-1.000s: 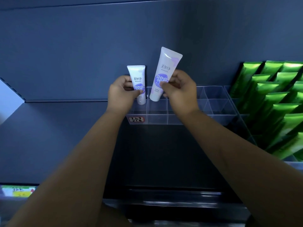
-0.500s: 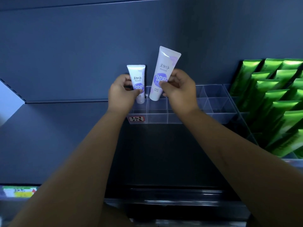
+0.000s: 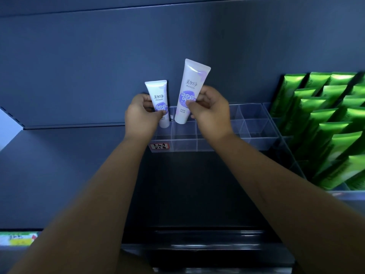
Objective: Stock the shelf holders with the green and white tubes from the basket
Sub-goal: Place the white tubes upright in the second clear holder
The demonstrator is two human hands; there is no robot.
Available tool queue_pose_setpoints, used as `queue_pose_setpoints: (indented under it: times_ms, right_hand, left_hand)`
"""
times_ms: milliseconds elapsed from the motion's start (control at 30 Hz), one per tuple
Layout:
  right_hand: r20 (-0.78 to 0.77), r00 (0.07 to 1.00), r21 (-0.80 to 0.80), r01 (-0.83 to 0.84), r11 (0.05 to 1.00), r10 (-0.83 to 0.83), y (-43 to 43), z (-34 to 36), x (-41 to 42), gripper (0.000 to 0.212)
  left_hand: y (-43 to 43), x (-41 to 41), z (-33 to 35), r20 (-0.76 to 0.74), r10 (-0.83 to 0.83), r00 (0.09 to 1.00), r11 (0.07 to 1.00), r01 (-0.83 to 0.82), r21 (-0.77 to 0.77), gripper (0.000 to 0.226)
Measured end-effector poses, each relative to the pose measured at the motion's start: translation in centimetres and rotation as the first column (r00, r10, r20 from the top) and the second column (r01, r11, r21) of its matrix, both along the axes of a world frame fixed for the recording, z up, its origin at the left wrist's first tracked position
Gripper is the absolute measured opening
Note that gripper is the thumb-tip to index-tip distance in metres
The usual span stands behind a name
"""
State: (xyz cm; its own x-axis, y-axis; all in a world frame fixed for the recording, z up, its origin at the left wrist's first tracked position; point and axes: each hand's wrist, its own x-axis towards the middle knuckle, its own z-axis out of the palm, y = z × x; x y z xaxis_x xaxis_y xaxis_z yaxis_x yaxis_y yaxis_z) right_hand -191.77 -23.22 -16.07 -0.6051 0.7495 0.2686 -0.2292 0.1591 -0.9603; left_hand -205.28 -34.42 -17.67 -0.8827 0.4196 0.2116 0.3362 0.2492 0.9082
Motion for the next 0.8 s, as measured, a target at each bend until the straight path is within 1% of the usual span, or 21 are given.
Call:
queue_pose_setpoints:
  times_ms: [200,367,433,500,567,633,700,733,800]
  right_hand:
    - [0.005,1.0,0.002,0.007,1.0,-0.007,0.1,-0.1,0.0,0.025]
    - [-0.001,1.0,0.007,-0.002,1.0,0.002,0.2,-0.2,-0.1,0.024]
    - [0.007,1.0,0.005,0.016,1.0,-0.016,0.2,-0.2,-0.2,0.024]
    - [0.023,0.997,0.022,0.071,0.997,-0.071,0.2,-0.1,-0.3,0.023]
    - [0.045,0.993,0.062,0.106,0.992,-0.109,-0.2,0.2,-0.7,0.021]
    - [0.055,0.994,0.099,0.088,0.991,-0.094,-0.9,0.8,-1.1,0.02]
    - [0.045,0.998,0.134,0.042,0.99,-0.048,-1.7,1.5,-1.5,0.019]
    - [0.045,0.999,0.15,0.007,0.989,-0.014,-2.1,1.8,-1.7,0.019]
    - [0.075,0.995,0.192,-0.076,0.978,0.062,-2.9,2.1,-2.1,0.021]
  left_hand:
    - [-0.1,-0.1,-0.1,0.024,-0.014,1.0,1.0,0.014,-0.002,0.032]
    - [-0.5,0.0,0.4,0.029,-0.02,0.999,1.0,0.02,-0.011,0.042]
    - [-0.9,0.3,0.7,0.038,0.013,0.999,1.0,-0.013,-0.019,0.047]
    - [-1.3,0.9,1.1,0.009,0.075,0.997,0.996,-0.075,-0.038,0.047]
    - [-1.8,1.6,1.7,-0.062,0.116,0.991,0.992,-0.119,-0.043,0.04]
    - [-2.3,2.3,2.3,-0.114,0.122,0.986,0.992,-0.124,-0.009,0.03]
    - [-2.8,2.9,2.6,-0.125,0.081,0.989,0.996,-0.077,0.041,0.017]
    - [-3.1,3.2,2.8,-0.121,0.034,0.992,0.997,-0.026,0.067,0.012]
    - [-3.6,3.4,2.9,-0.118,-0.076,0.99,0.99,0.089,0.111,0.014]
